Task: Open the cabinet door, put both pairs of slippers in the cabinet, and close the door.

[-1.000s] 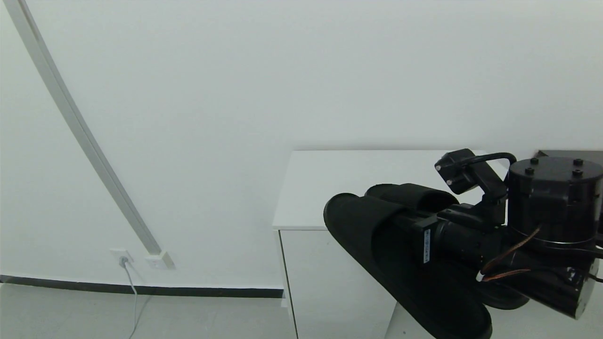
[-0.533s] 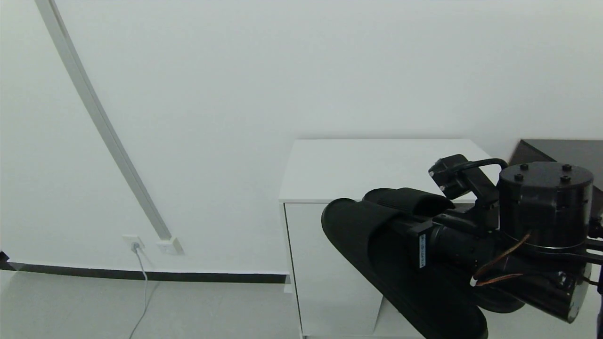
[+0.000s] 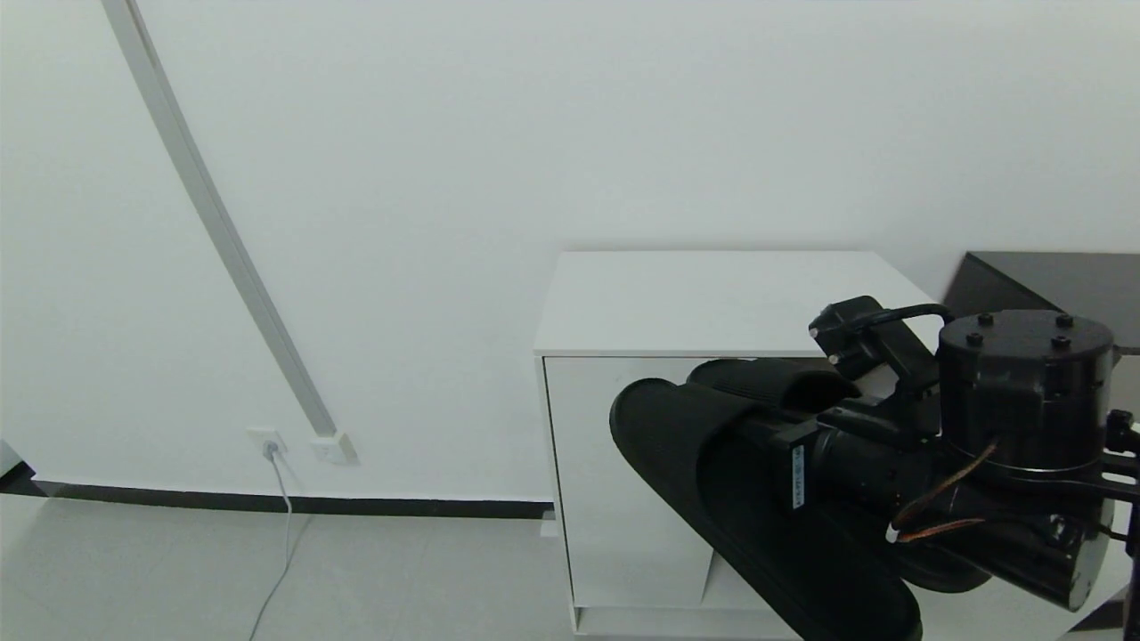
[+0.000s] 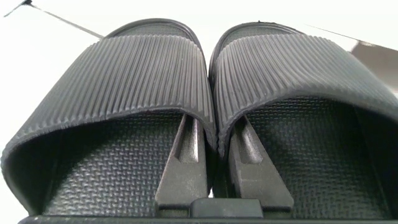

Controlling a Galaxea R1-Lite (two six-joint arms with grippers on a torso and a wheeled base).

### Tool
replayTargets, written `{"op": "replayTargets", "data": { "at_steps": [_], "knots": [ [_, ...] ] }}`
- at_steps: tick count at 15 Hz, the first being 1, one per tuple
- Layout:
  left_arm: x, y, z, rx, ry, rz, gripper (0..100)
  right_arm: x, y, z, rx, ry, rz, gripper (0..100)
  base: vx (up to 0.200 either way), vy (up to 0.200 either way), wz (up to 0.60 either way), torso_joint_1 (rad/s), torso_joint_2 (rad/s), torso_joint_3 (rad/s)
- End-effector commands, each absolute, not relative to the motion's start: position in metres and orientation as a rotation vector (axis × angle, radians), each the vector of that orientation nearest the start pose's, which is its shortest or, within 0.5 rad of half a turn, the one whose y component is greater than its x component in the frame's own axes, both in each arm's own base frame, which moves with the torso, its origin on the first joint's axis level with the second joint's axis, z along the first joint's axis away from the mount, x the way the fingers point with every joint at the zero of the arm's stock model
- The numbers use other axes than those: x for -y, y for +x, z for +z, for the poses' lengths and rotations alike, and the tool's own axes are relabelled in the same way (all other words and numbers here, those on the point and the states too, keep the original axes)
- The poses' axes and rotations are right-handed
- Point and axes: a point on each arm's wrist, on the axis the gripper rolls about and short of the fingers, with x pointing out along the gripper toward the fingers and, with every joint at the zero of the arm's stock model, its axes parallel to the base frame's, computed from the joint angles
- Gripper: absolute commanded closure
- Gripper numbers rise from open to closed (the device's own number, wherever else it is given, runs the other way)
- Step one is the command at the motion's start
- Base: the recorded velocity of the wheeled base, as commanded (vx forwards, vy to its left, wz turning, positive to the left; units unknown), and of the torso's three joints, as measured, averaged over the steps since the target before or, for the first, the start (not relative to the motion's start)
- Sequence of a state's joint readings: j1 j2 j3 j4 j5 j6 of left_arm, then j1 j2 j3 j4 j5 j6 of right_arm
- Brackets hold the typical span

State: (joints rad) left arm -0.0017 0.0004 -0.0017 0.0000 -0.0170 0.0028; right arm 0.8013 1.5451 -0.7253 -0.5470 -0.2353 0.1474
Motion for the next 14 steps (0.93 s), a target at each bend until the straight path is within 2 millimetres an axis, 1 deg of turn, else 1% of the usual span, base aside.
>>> {"op": "replayTargets", "data": {
  "at_steps": [1,10,14],
  "knots": [
    [0.0003,-0.0228,0.0759,0.000,0.003,-0.018,100,-0.1873,0.1883,0.1950,-0.284,0.006,0.545,100,0.000,0.000,0.00,0.000,0.00,0.000],
    [0.0003,-0.0228,0.0759,0.000,0.005,-0.018,100,-0.1882,0.1891,0.1934,-0.289,0.001,0.545,100,0.000,0.000,0.00,0.000,0.00,0.000],
    [0.0003,-0.0228,0.0761,0.002,0.005,-0.018,100,-0.1887,0.1897,0.1930,-0.288,0.002,0.544,100,0.000,-0.200,0.00,0.002,0.00,0.004]
  ]
}}
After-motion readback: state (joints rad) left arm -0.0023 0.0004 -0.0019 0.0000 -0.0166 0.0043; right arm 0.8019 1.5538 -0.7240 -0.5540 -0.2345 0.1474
